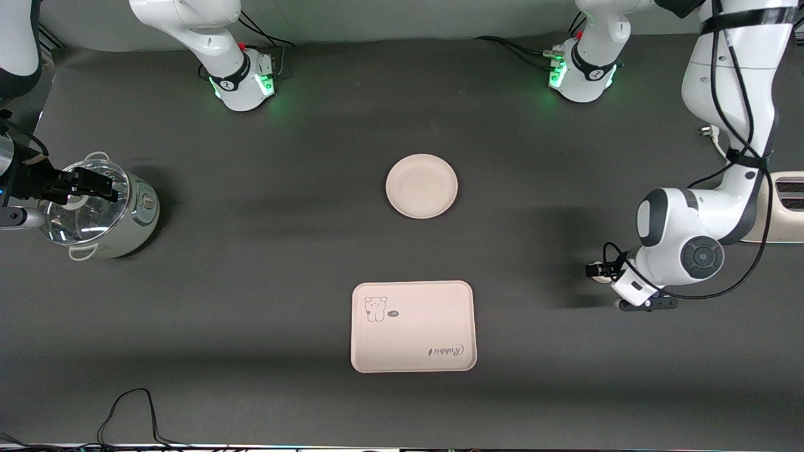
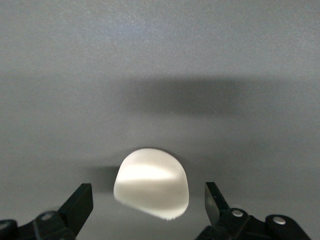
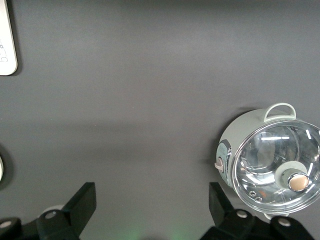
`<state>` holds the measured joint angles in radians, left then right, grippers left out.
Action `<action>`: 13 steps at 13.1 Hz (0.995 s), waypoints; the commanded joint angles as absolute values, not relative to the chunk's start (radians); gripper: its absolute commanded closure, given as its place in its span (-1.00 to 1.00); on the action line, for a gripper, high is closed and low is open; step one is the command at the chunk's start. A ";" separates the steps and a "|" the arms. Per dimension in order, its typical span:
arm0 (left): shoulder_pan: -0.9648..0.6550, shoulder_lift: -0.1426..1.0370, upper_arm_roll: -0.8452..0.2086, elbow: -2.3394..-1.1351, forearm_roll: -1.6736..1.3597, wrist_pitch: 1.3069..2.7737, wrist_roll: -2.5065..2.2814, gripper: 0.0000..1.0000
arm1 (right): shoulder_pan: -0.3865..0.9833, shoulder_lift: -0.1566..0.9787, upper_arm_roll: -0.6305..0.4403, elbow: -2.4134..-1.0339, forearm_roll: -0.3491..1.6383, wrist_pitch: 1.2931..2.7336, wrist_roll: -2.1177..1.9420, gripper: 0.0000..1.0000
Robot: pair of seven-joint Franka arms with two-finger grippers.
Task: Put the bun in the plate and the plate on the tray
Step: 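Close the left gripper on the white bun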
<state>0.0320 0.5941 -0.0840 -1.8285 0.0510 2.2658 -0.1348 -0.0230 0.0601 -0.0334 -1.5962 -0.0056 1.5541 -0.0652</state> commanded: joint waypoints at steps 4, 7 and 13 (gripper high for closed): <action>0.031 0.612 -0.081 -1.836 0.046 2.304 -0.144 -0.88 | -0.006 0.043 -0.046 -1.614 -0.028 1.562 -0.086 -1.00; 0.034 0.609 -0.081 -1.844 0.046 2.304 -0.144 -0.32 | -0.006 0.040 -0.046 -1.615 -0.028 1.562 -0.086 -1.00; 0.032 0.465 -0.081 -1.859 0.044 2.112 -0.178 -0.11 | -0.006 0.038 -0.045 -1.615 -0.028 1.574 -0.084 -1.00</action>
<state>0.0338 0.5847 -0.0830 -1.8275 0.0486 2.2240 -0.1598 -0.0222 0.0584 -0.0334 -1.5969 -0.0056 1.5543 -0.0660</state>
